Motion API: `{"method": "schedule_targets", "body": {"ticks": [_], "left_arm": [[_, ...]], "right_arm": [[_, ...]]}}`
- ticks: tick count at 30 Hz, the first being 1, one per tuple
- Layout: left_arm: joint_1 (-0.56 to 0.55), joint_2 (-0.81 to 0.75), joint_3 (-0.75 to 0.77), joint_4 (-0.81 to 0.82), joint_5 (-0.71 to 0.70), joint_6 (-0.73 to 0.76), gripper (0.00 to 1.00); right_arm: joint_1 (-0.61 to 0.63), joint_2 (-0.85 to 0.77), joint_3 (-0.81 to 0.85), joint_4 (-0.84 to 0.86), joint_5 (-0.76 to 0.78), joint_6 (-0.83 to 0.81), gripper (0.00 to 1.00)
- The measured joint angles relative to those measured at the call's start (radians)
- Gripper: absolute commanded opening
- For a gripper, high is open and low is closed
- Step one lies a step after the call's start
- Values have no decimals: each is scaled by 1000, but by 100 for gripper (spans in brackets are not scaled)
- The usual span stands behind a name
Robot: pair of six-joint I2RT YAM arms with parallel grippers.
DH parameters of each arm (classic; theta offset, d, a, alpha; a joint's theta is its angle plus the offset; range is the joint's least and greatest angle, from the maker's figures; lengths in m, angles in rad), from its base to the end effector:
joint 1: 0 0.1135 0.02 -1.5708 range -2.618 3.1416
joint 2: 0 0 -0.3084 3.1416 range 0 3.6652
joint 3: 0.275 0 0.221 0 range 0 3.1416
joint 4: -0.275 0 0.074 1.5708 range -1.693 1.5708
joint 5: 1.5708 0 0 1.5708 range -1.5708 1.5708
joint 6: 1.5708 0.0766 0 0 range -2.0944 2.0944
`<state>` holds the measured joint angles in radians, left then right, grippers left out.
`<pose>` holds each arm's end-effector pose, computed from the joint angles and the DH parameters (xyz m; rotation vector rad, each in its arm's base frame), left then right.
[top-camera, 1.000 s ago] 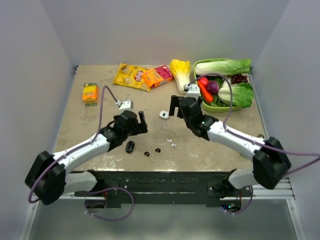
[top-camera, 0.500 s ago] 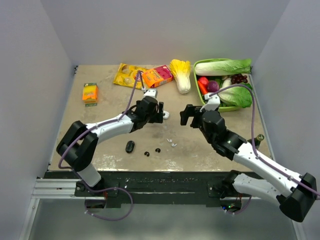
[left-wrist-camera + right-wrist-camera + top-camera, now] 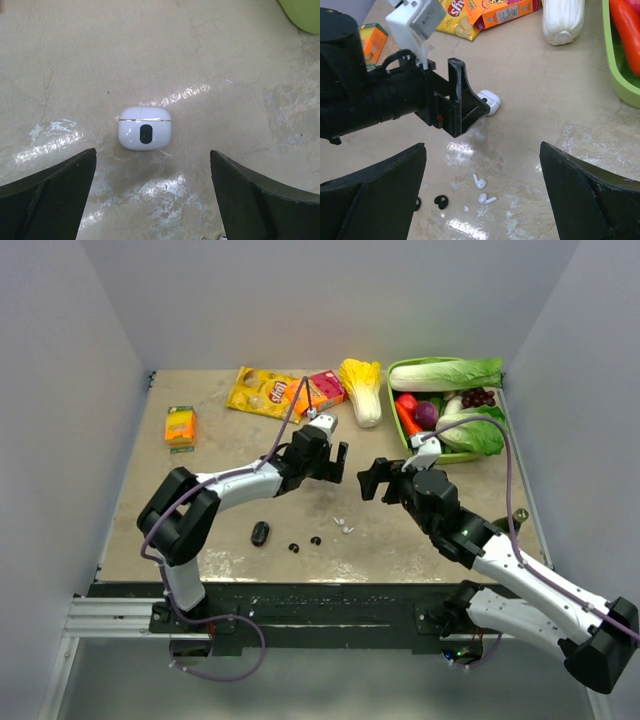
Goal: Insert the wireless bluetooth earbuds into the charging case
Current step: Pick up the charging case at the center of the board.
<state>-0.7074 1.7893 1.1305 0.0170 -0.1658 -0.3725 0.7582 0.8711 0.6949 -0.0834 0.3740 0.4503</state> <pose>0.3210 -0.2579 0.2423 0.2804 2.2165 -0.4159 0.1512 0.1047 0.3339 -0.0174 1.8422 0.5127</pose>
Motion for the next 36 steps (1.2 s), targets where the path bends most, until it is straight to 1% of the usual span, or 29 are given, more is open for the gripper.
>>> {"method": "schedule_targets", "body": {"ticks": [7, 8, 9, 11, 13, 18, 19, 23, 30, 36], "left_arm": [[0, 89, 69, -29, -7, -2, 98], [0, 90, 69, -32, -13, -2, 90], [0, 90, 68, -35, -20, -2, 85], [0, 90, 69, -30, -24, -4, 83], [0, 95, 76, -31, -25, -2, 83], [0, 158, 152, -72, -24, 10, 85], [0, 175, 170, -81, -24, 18, 100], [0, 214, 186, -120, -31, 35, 100], [2, 229, 186, -138, -44, 47, 100], [9, 257, 203, -135, -43, 61, 96]], "right_arm": [[0, -16, 0, -1, -10, -1, 98], [0, -22, 0, 0, -10, -1, 98], [0, -28, 0, 0, -10, -1, 98], [0, -35, 0, 1, -10, -1, 98], [0, -37, 0, 1, -9, 0, 98], [0, -42, 0, -5, -7, 0, 98], [0, -45, 0, -6, -7, 0, 98], [0, -64, 0, -6, -7, 0, 98], [0, -69, 0, -7, -8, 1, 98], [0, -67, 0, -7, -9, 1, 98]]}}
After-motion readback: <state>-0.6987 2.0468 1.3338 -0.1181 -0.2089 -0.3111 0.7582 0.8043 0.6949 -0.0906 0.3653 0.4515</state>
